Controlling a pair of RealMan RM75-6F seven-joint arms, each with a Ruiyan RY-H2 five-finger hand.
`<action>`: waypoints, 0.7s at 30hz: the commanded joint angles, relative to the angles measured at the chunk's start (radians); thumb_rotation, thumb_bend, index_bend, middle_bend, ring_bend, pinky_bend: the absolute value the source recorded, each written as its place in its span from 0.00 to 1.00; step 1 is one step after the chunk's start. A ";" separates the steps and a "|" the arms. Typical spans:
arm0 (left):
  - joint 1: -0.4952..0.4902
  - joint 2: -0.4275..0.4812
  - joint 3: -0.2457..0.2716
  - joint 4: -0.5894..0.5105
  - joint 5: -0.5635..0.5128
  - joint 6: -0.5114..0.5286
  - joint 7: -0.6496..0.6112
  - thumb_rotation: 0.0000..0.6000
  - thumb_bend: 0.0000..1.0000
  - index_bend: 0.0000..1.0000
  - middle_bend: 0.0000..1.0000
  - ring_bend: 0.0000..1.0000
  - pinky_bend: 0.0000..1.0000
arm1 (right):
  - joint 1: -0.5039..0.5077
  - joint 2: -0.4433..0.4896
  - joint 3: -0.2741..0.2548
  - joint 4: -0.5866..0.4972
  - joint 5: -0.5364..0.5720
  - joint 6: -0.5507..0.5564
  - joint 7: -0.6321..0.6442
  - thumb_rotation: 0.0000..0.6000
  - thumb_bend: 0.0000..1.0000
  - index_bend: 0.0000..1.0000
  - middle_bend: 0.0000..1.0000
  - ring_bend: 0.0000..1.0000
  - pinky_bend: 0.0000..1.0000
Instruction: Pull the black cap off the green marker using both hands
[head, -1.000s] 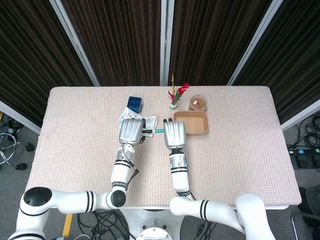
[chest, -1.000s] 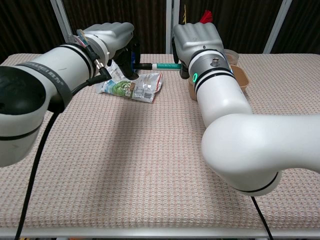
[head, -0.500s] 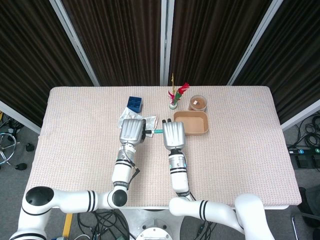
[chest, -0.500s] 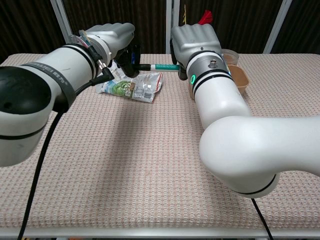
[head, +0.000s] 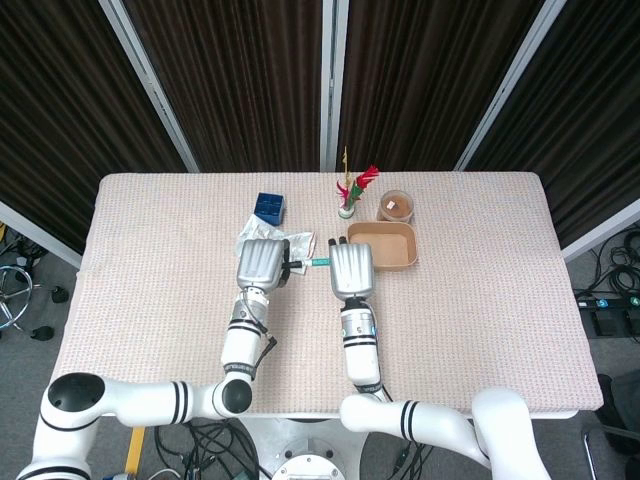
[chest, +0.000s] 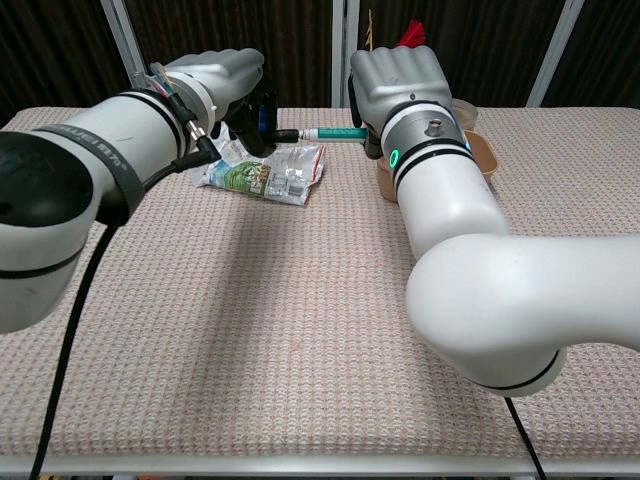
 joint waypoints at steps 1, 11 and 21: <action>0.006 0.008 0.003 -0.003 0.008 0.004 -0.008 1.00 0.40 0.60 0.64 0.60 0.61 | -0.008 0.007 -0.001 -0.003 -0.002 0.004 0.005 1.00 0.33 0.65 0.60 0.87 0.95; 0.084 0.044 0.046 -0.025 0.025 0.025 -0.087 1.00 0.40 0.60 0.65 0.60 0.61 | -0.092 0.075 -0.046 -0.089 -0.017 0.039 0.037 1.00 0.33 0.65 0.60 0.87 0.95; 0.184 0.018 0.174 0.001 0.139 0.020 -0.214 1.00 0.40 0.60 0.65 0.60 0.61 | -0.264 0.171 -0.198 -0.234 -0.051 0.097 0.109 1.00 0.33 0.65 0.60 0.87 0.95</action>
